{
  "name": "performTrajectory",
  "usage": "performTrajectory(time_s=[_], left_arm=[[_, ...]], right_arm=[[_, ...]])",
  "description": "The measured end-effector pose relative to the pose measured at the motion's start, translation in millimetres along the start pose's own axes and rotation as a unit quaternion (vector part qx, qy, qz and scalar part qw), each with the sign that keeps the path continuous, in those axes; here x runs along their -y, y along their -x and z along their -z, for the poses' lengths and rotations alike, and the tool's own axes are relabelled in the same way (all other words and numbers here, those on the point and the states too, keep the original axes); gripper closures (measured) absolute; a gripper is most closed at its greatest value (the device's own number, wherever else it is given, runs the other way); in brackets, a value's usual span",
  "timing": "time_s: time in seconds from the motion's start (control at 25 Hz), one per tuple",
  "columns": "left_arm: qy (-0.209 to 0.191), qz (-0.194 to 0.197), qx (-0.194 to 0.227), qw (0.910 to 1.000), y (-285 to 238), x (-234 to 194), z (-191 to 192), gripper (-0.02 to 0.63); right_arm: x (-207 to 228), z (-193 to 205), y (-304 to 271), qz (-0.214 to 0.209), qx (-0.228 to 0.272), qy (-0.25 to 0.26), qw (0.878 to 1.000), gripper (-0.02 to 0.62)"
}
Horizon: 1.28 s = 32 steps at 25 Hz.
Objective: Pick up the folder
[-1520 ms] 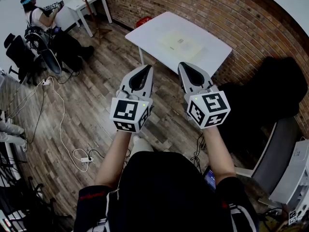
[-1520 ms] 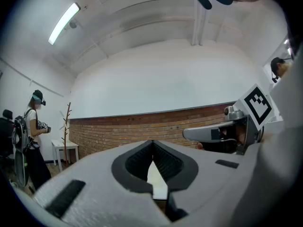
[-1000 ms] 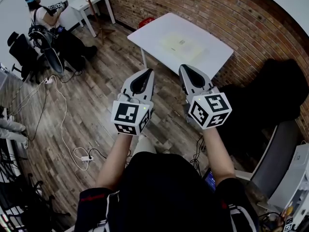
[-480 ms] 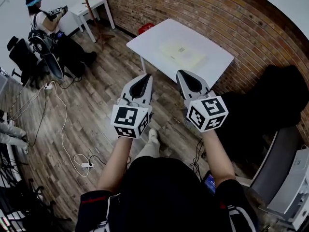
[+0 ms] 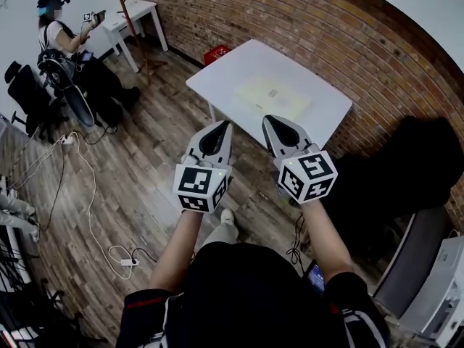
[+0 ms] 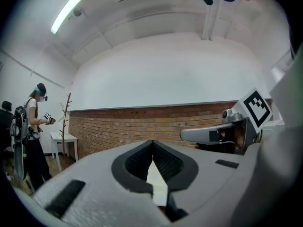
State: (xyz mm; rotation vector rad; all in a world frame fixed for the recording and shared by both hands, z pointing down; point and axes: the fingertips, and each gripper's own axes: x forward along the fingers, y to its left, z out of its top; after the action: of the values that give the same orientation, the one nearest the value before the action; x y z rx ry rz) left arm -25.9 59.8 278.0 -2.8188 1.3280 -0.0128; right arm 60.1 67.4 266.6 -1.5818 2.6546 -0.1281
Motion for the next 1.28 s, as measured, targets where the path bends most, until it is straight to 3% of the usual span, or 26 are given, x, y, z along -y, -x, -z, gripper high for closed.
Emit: performTrajectory(time_s=[0.8, 1.28], left_arm=[[0.023, 0.017, -0.018, 0.9994, -99, -108, 4, 0.586], [0.043, 0.030, -0.023, 0.9984, -141, -167, 13, 0.586]], right_arm=[[53, -5, -133, 0.019, -0.023, -0.015, 0.999, 0.568], [67, 2, -202, 0.027, -0.042, 0.001, 0.999, 0.568]])
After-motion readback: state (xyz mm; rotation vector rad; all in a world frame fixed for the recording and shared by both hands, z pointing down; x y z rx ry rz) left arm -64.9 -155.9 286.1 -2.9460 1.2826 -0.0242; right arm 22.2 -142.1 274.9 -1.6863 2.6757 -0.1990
